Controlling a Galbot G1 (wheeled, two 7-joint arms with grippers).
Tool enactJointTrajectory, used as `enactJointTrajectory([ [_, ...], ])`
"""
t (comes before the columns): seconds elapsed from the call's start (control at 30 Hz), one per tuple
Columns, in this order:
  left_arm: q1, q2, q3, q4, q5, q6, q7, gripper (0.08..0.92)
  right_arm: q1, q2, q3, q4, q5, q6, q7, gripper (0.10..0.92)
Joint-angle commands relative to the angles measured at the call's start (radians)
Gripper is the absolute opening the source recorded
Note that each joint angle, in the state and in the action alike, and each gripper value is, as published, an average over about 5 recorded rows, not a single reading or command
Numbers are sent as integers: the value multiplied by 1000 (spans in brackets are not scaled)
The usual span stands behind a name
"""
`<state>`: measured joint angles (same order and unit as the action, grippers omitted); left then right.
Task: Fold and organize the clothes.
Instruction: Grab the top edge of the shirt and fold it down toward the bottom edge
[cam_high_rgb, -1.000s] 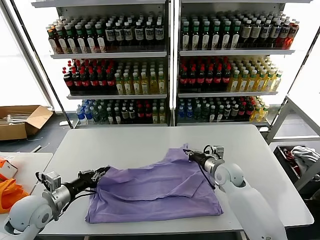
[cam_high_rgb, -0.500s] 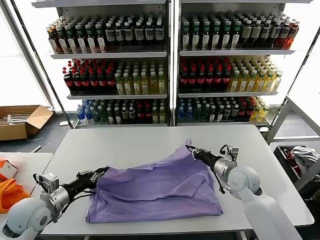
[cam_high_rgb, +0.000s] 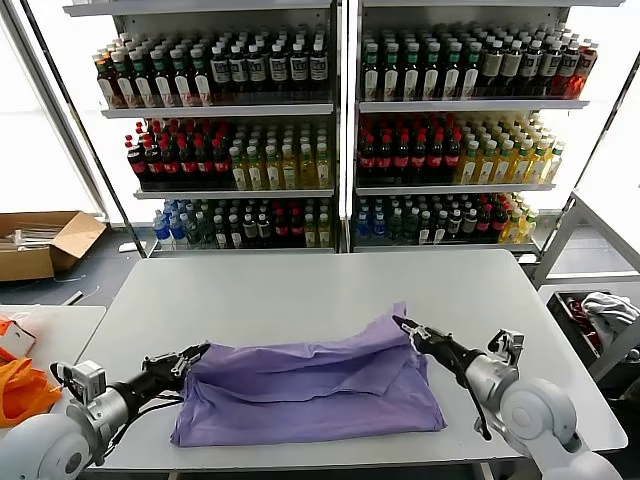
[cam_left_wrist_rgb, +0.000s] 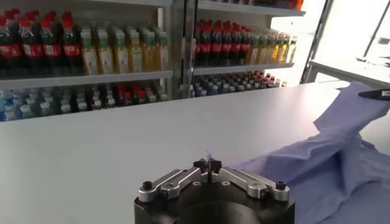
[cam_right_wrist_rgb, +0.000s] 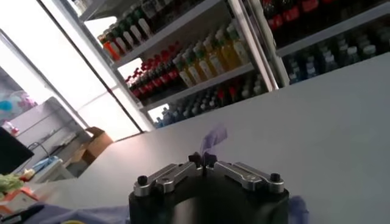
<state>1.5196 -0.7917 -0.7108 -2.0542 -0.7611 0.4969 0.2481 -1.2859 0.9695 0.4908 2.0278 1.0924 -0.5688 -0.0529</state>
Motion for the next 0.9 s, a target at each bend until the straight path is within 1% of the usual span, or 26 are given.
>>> enactJointTrajectory([
  [0.03,144,-2,-84,-28,18,0,19,88,-233,-20,99,89,-32,6,-32,106],
  [0.17,193,5,-57,-7,65,-21,41,88,-287,-16,93,80,-111,13,-43,106],
  [0.3,213,2,-21,7,131,-36,39,94,-305,-12,81,80,-161,12,-23,106],
  [0.4,208,-4,-22,2,158,-41,34,136,-296,-6,84,87,-164,0,-4,112],
  [0.47,208,-1,-37,-5,159,-43,30,187,-286,-4,91,91,-174,-2,-1,140],
  [0.57,207,1,-72,-25,156,-41,13,274,-273,-1,106,95,-224,20,-9,219],
  [0.7,197,-17,-120,-63,136,-40,-49,387,-248,19,138,89,-356,121,-36,332],
  [0.8,198,-48,-138,-99,105,-43,-114,473,-228,43,168,74,-447,230,-55,419],
  [0.9,212,-98,-127,-143,82,-58,-179,560,-210,68,200,46,-520,347,-67,505],
])
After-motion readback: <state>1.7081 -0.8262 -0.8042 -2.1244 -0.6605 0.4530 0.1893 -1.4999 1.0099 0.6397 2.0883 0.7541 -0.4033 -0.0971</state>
